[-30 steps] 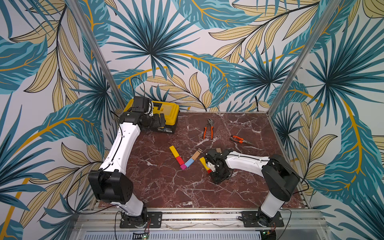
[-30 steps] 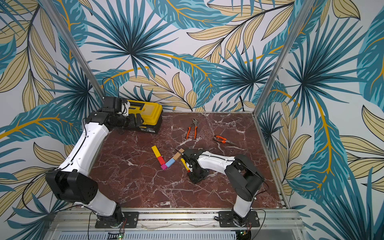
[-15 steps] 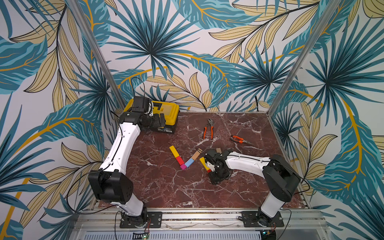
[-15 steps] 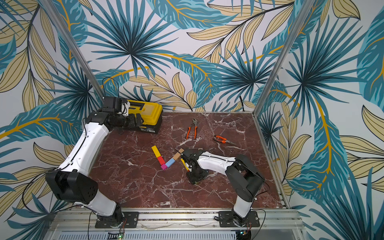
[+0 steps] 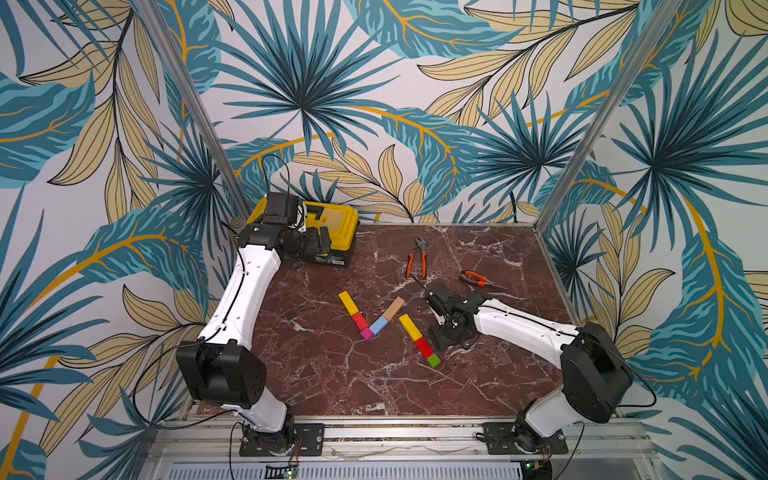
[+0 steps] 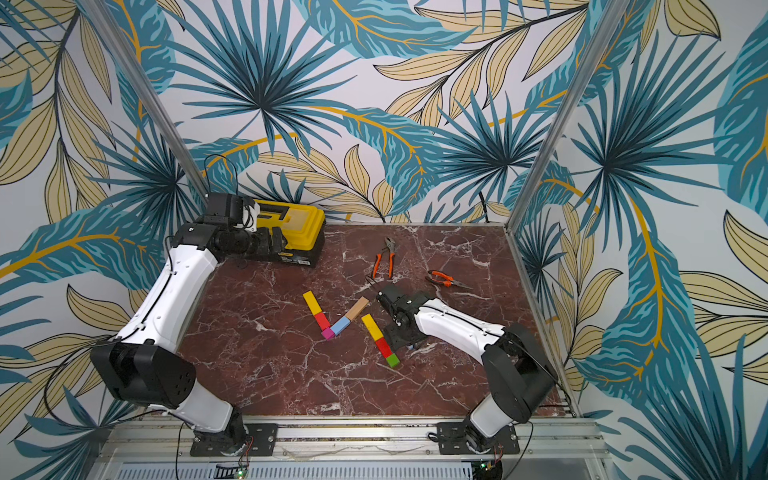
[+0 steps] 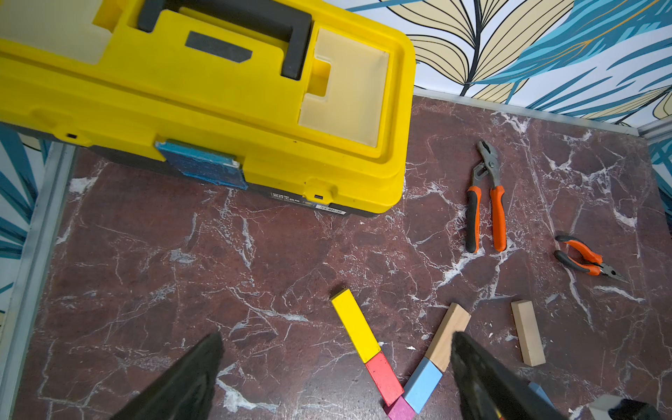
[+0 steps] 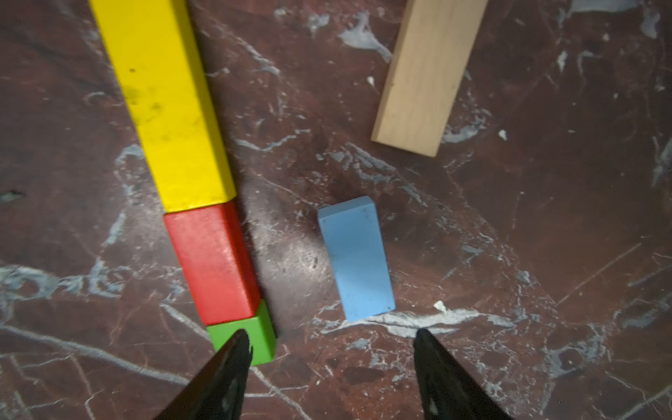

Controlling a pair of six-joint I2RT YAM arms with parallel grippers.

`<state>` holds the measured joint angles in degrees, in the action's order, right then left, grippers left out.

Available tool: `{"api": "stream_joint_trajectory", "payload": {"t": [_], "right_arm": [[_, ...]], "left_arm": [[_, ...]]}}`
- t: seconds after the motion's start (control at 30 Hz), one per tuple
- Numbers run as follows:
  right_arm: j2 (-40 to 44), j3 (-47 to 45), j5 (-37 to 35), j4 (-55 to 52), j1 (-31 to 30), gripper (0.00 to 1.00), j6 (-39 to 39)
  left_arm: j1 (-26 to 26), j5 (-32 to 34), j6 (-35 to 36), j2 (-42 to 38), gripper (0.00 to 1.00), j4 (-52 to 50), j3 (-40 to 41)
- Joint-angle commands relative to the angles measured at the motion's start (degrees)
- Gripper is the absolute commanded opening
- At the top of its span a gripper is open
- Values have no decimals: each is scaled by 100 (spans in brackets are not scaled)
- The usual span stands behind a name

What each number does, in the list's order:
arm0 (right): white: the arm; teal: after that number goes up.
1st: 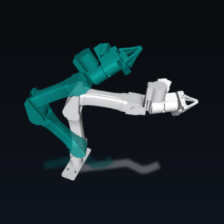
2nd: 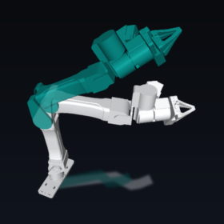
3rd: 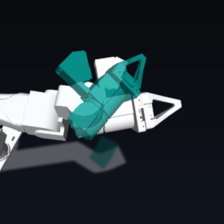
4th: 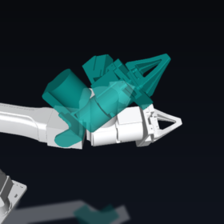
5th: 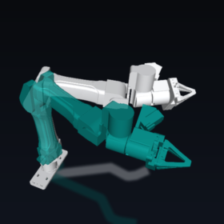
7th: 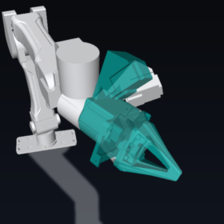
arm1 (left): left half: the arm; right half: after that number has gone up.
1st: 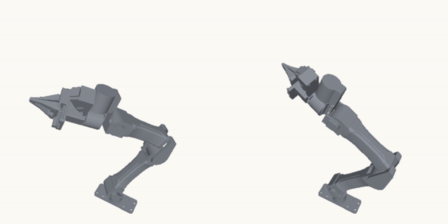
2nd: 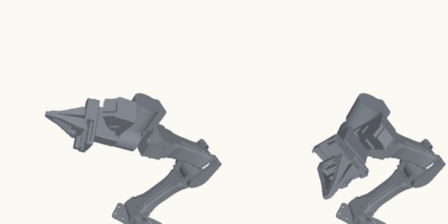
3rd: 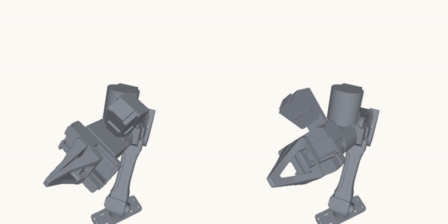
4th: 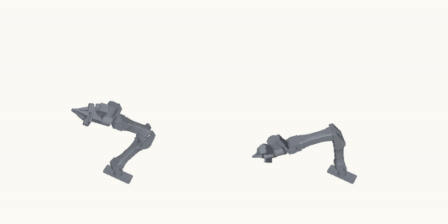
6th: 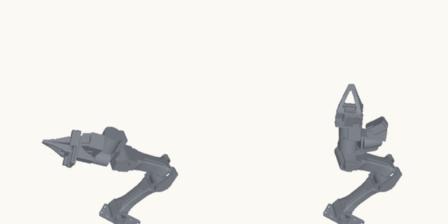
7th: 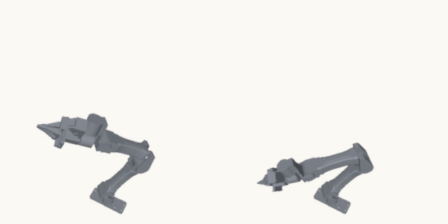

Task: Assemble the letter v with building blocks
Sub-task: Assemble the building block at the center of the board, then adjust the building block at the center of the board.

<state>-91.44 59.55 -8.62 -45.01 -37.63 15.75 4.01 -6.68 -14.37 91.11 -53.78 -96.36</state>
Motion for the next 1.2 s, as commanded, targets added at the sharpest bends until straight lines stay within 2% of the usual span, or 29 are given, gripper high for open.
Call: {"api": "stream_joint_trajectory", "payload": {"t": [0.0, 0.47, 0.83, 1.17], "right_arm": [[-252, 41, -230, -42, 25, 73, 67], [-843, 107, -43, 401, 411, 65, 44], [-982, 218, -35, 283, 708, 65, 311], [-637, -314, 673, 588, 757, 55, 682]], "left_arm": [[-58, -35, 59, -214, 99, 69, 89], [-58, -44, 62, -196, 100, 75, 91], [-58, -40, 57, -190, 99, 70, 91], [-58, -49, 57, -188, 99, 69, 86]]}}
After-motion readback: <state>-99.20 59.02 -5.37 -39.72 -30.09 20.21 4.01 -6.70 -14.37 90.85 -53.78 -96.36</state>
